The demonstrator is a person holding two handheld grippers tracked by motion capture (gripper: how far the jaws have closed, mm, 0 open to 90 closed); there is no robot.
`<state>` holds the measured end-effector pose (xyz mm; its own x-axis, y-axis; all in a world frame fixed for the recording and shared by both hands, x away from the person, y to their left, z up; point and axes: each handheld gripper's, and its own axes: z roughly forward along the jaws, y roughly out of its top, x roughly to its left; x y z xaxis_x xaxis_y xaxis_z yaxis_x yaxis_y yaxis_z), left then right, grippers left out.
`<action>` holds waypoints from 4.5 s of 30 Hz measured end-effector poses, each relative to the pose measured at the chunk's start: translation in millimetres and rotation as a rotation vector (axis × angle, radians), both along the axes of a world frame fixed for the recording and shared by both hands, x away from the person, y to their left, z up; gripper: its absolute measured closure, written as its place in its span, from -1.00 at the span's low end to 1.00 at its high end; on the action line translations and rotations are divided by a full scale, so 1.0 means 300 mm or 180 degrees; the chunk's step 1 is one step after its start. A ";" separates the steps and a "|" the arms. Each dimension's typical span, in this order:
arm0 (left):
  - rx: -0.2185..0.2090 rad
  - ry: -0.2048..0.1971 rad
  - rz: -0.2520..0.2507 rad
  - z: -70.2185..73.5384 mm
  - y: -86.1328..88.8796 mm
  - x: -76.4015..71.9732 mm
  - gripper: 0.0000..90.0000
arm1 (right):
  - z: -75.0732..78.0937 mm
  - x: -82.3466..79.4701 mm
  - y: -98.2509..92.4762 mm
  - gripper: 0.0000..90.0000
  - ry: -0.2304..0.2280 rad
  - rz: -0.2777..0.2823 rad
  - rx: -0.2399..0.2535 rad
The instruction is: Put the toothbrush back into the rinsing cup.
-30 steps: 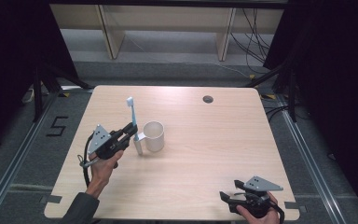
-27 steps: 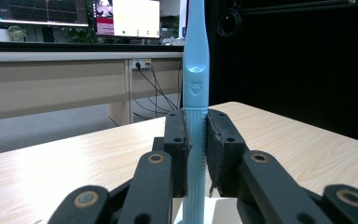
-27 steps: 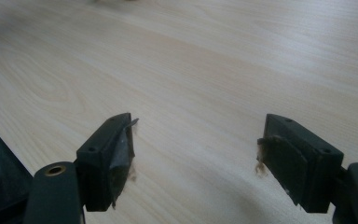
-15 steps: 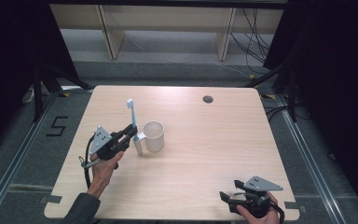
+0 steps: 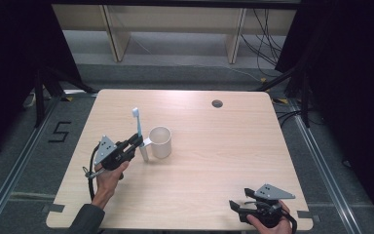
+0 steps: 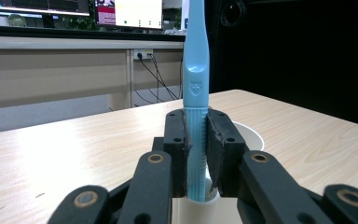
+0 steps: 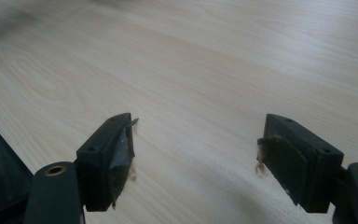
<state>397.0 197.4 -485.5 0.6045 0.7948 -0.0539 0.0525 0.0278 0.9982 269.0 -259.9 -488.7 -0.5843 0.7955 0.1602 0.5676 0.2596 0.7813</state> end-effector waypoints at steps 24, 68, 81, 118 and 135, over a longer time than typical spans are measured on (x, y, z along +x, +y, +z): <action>0.0127 0.0049 -0.0058 -0.039 -0.015 -0.008 0.72 | 0.002 -0.001 -0.002 -0.42 0.0009 0.0009 -0.0023; 0.0227 0.0115 -0.0117 0.028 -0.003 -0.030 -0.30 | 0.001 0.003 -0.003 -0.42 -0.0054 0.0024 -0.0055; 0.0285 0.0236 -0.0098 0.035 0.026 -0.052 -0.40 | 0.001 0.003 -0.003 -0.42 -0.0057 0.0021 -0.0059; 0.0445 0.0501 -0.0187 0.045 0.059 -0.146 -0.58 | 0.002 0.003 -0.002 -0.42 -0.0050 0.0033 -0.0050; 0.0501 0.0574 -0.0285 0.042 0.060 -0.214 -0.61 | -0.002 0.005 -0.001 -0.42 -0.0098 0.0037 -0.0063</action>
<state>332.8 215.4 -472.9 0.6647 0.7456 -0.0473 0.2255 -0.1399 0.9641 270.7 -260.1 -489.2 -0.5980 0.7915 0.1263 0.5402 0.2816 0.7930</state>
